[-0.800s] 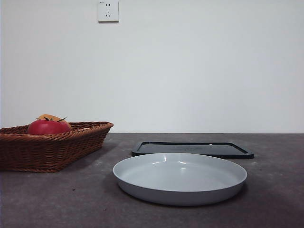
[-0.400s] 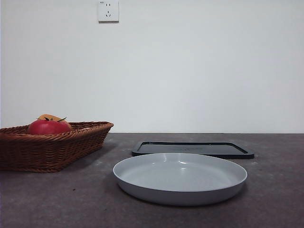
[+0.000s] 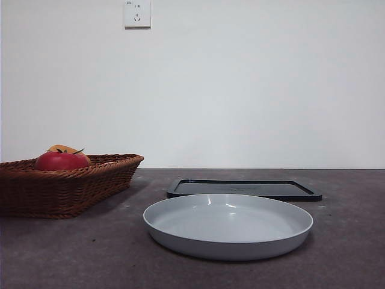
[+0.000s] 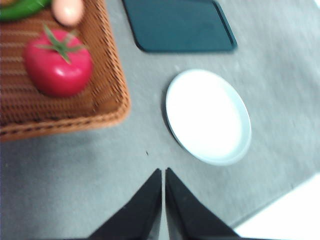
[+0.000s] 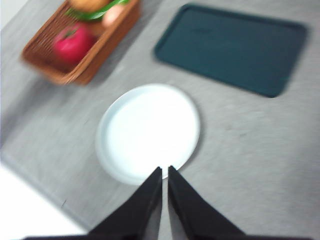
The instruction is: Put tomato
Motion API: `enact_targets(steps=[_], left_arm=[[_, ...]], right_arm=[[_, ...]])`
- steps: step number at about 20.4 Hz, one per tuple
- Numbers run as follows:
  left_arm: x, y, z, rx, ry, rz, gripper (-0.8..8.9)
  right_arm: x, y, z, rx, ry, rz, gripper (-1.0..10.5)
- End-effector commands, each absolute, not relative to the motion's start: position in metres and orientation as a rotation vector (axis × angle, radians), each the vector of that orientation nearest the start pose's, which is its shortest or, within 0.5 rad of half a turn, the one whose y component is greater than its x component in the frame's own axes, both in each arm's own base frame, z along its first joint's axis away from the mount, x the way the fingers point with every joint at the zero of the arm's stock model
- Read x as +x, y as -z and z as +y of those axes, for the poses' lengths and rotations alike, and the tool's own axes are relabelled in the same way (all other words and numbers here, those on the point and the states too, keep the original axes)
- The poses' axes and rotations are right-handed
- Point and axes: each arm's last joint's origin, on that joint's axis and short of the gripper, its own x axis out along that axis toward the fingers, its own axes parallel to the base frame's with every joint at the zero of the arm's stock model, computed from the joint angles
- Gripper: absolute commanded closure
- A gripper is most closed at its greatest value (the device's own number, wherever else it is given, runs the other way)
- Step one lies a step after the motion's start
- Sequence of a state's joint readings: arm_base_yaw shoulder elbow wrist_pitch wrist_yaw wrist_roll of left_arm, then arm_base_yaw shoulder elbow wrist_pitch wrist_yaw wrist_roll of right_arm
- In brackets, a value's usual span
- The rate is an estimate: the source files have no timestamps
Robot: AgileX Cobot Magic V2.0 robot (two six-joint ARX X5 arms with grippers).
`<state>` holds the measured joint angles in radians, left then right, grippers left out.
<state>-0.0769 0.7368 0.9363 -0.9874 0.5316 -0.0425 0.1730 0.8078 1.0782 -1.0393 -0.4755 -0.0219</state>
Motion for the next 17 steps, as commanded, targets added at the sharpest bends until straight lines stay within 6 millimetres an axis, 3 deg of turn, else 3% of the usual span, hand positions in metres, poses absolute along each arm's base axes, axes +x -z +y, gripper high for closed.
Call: enact_targets(steps=[1,9,12,16,17], left_arm=[[0.1161,-0.3300,-0.0262,-0.176,0.604,0.783,8.04],[0.1150,-0.3295,-0.0271,-0.163,0.617,0.792,7.66],[0.1152,-0.3297,-0.0271,-0.163,0.616,0.789,6.41],[0.1156,-0.3301,-0.0272,-0.161,0.616,0.784,4.01],[0.1157,-0.3302,-0.0272,-0.161,0.616,0.782,3.82]], right_arm=[[0.1196,-0.3562,0.0408,0.062,-0.682,0.773,9.4],[0.1157,-0.3543,0.0471,0.022,-0.739,0.797,9.4],[0.1159,-0.3545,0.0471,0.022,-0.738,0.795,9.1],[0.1159,-0.3545,0.0471,0.022,-0.738,0.795,6.6],[0.1160,-0.3546,0.0471,0.023,-0.738,0.793,6.0]])
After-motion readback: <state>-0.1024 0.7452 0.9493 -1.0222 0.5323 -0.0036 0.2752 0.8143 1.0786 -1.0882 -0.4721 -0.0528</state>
